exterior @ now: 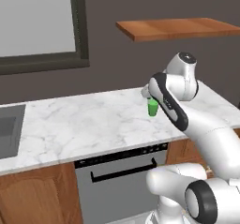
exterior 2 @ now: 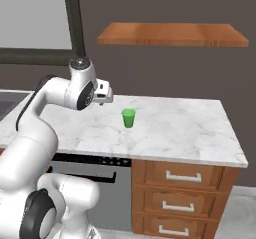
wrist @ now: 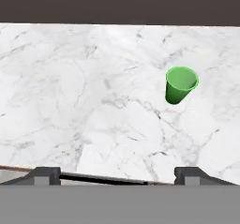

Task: Place the pitcher and cup on the dining counter for serving.

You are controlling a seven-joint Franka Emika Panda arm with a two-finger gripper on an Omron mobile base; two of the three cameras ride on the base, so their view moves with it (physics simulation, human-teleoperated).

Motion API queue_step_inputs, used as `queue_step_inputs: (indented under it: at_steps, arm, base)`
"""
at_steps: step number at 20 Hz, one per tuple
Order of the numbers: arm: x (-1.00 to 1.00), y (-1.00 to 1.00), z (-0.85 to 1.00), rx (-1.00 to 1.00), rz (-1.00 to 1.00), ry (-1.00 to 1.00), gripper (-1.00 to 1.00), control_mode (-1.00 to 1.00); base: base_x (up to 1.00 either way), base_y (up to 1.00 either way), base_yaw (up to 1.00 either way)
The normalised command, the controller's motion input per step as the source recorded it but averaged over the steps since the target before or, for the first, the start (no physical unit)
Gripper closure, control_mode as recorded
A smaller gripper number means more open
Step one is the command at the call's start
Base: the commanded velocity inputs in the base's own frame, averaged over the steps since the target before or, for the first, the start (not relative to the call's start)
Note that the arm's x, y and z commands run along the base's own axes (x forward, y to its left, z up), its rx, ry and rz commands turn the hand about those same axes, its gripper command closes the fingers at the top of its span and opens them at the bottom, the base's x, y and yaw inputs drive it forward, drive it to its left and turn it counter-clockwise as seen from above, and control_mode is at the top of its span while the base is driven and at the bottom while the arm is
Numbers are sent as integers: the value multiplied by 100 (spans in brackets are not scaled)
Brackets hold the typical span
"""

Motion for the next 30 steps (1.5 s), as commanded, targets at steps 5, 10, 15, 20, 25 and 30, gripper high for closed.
queue_step_inputs:
  at_steps: [5,10,15,20,25,30]
  arm:
    - [0,0,0,0,0,0,-100,100]
    - [0,0,0,0,0,0,-100,100]
    - [0,0,0,0,0,0,-100,100]
    - [0,0,0,0,0,0,-100,100]
    - [50,0,0,0,0,19,-100,-100]
    - [51,8,-24,0,0,31,-100,-100]
  base:
    - [38,-75,-12]
    - [38,-35,1]
    - [38,-23,1]
    - [55,-4,0]
    - [13,0,0]
    - [0,0,0]
